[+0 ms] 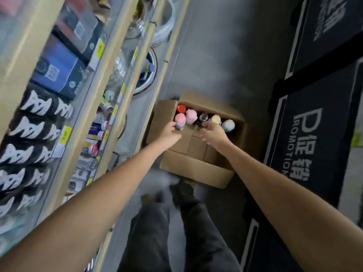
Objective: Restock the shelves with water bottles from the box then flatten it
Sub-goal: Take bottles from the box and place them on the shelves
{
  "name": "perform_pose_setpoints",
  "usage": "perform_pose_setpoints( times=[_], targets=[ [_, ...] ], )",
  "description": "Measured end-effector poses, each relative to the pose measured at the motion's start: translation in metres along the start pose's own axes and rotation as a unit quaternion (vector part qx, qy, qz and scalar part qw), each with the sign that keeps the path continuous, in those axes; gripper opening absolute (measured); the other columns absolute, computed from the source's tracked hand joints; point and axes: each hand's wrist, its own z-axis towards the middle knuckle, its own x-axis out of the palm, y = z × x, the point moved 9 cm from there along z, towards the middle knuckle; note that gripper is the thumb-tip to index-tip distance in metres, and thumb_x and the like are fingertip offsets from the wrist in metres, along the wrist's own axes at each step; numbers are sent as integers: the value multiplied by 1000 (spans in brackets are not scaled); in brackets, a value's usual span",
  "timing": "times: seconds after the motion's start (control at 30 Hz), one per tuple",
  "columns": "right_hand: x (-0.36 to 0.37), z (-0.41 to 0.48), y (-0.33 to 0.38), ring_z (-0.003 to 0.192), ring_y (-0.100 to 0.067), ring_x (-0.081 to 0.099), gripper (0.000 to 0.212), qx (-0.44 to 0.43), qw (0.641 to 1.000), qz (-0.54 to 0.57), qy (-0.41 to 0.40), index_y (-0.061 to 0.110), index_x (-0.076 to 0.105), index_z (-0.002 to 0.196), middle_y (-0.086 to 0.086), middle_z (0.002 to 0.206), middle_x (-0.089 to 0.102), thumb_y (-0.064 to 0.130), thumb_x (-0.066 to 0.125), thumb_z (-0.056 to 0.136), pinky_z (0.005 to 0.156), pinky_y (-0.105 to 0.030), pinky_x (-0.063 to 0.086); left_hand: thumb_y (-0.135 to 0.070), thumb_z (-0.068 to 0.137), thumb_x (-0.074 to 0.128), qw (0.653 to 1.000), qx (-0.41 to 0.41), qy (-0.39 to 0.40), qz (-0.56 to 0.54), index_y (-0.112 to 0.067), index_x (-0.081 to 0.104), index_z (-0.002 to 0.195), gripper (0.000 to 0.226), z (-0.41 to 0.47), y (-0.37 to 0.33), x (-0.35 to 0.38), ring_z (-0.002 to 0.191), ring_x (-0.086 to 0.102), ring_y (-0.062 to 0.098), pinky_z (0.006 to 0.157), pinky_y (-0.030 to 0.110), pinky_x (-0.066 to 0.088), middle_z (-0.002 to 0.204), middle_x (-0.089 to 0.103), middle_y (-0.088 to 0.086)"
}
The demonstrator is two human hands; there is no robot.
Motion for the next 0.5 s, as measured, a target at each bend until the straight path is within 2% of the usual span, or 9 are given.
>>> perform_pose_setpoints(
  times=[0.07, 0.13, 0.17, 0.2, 0.23, 0.27, 0.33, 0.4, 0.5],
  targets=[
    [4, 38, -1, 78, -18, 55, 30, 9, 1000, -14, 11, 6, 57, 115, -3, 83, 61, 6, 49, 86, 63, -24, 41, 0, 91, 51, 1000, 0, -3, -1, -5, 29, 143, 57, 34, -3, -1, 125, 44, 19, 76, 11, 33, 143, 40, 12],
    [14, 73, -10, 81, -19, 55, 31, 19, 999, -13, 24, 10, 57, 116, 0, 82, 60, 8, 49, 87, 67, -26, 42, 4, 90, 49, 1000, 1, -1, -3, -5, 36, 138, 51, 69, -1, -1, 107, 47, 13, 59, 8, 35, 132, 49, 9],
    [20, 90, -15, 83, -20, 54, 30, 20, 999, -15, 31, 14, 57, 116, 3, 80, 59, 9, 50, 87, 68, -27, 42, 6, 90, 47, 1000, 3, -2, 0, -7, 45, 129, 42, 90, 3, 0, 96, 46, 10, 57, 7, 33, 114, 55, 3],
    [24, 100, -20, 84, -21, 54, 31, 20, 999, -18, 36, 16, 56, 116, 6, 78, 57, 10, 50, 87, 68, -27, 42, 8, 89, 46, 1000, 4, -4, 0, -12, 53, 111, 31, 104, 6, 2, 89, 46, 10, 58, 7, 30, 94, 51, -6],
    [32, 127, -29, 85, -21, 54, 32, 23, 999, -22, 38, 16, 57, 118, 8, 76, 56, 9, 51, 87, 68, -27, 42, 10, 88, 45, 1000, 8, -5, 6, -20, 51, 92, 31, 134, 9, 5, 84, 44, 12, 58, 7, 28, 80, 42, -11],
    [40, 147, -41, 84, -21, 54, 34, 32, 998, -22, 39, 15, 56, 120, 7, 77, 56, 9, 51, 86, 69, -30, 43, 12, 87, 45, 1000, 6, -3, 8, -24, 44, 82, 36, 159, 17, 9, 83, 45, 12, 59, 7, 28, 76, 37, -13],
    [51, 177, -62, 80, -21, 54, 37, 39, 998, -31, 41, 15, 56, 122, 2, 83, 58, 10, 51, 85, 75, -37, 46, 12, 84, 48, 1000, 18, 1, 2, -25, 43, 87, 38, 200, 30, 19, 88, 49, 13, 65, 4, 33, 83, 48, -8],
    [72, 225, -90, 82, -21, 57, 39, 44, 997, -40, 43, 16, 56, 123, -1, 91, 60, 11, 53, 84, 82, -42, 49, 11, 77, 53, 999, 43, -4, -12, -21, 49, 103, 41, 258, 55, 33, 106, 54, 19, 86, 16, 41, 107, 57, 4],
    [97, 281, -121, 94, -18, 54, 41, 54, 996, -43, 60, 11, 52, 128, -2, 104, 56, 9, 53, 87, 93, -41, 46, 12, 77, 53, 999, 36, 13, -21, -11, 47, 129, 57, 331, 96, 57, 123, 47, 20, 107, 31, 37, 133, 49, 9]
  ],
)
